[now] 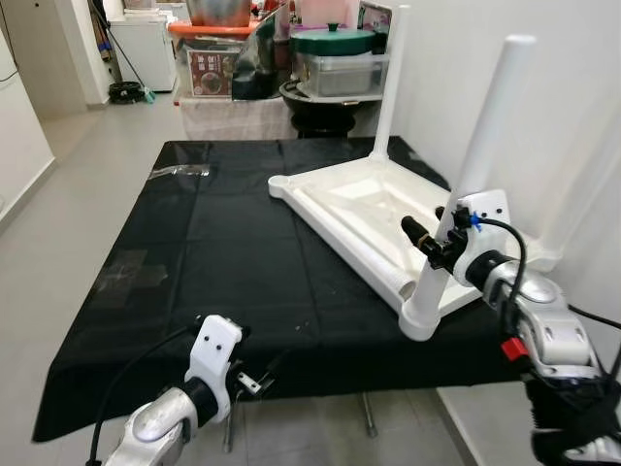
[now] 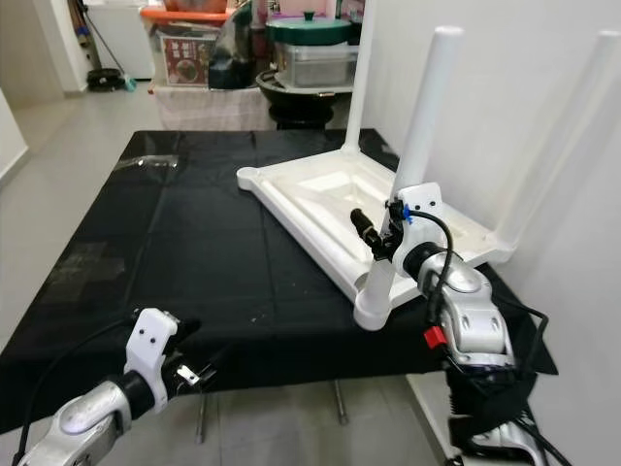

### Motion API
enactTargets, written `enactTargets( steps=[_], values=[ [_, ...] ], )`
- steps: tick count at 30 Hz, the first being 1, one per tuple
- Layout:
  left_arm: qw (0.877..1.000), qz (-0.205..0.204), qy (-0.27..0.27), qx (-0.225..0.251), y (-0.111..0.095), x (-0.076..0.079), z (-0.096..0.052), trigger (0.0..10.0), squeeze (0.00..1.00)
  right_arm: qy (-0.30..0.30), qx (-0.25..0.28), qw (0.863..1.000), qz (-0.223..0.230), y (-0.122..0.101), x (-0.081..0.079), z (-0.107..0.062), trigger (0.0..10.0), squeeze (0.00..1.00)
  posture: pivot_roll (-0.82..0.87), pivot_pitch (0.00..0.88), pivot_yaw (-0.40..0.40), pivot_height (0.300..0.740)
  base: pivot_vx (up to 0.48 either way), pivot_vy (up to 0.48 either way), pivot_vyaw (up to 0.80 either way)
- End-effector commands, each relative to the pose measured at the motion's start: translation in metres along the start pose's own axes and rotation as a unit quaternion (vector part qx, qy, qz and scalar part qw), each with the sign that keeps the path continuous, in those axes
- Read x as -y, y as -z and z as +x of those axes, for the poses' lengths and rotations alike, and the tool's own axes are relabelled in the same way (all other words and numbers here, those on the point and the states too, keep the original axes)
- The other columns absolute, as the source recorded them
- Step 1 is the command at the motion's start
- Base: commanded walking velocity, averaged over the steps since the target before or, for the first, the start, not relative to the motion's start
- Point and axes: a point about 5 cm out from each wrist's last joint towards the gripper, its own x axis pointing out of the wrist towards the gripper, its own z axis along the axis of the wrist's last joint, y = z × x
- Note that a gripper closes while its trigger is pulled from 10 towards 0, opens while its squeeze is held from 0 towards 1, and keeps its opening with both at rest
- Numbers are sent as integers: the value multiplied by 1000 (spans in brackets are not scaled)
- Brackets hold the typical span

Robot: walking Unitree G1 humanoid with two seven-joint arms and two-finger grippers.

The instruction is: Building children table

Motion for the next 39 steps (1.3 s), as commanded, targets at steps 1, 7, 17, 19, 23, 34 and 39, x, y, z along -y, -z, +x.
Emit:
enactTargets(
  steps=[1,7,17,19,23,34,39],
  values=[
    [1000,7,-2,-4,0,-3,-2,10000,0,-104,-4,994,-16,7,-9,-1,10000,0,64,0,-62,740,0,0,0],
    [1000,11,-1,-2,-1,-5,0,10000,0,-238,-22,971,-13,11,-22,-6,10000,0,68,0,-60,740,0,0,0],
    [1000,15,-4,-2,-2,-4,-2,10000,0,18,-121,993,-6,38,12,21,0,0,71,0,-61,740,0,0,0],
    [1000,14,-3,-3,-1,-4,-2,10000,0,144,-139,979,30,45,28,18,0,0,67,0,-60,740,0,0,0],
    [1000,12,0,-3,-1,-2,-1,10000,0,380,-163,904,109,67,46,-8,0,0,67,0,-58,740,0,0,0],
    [1000,13,5,-5,0,0,2,10000,0,301,-181,930,109,58,-68,2,10000,0,51,0,-49,740,0,0,0],
    [1000,14,3,-4,0,-1,3,10000,0,318,-118,936,95,45,-42,14,10000,1000,53,0,-56,740,0,0,0]
  ],
)
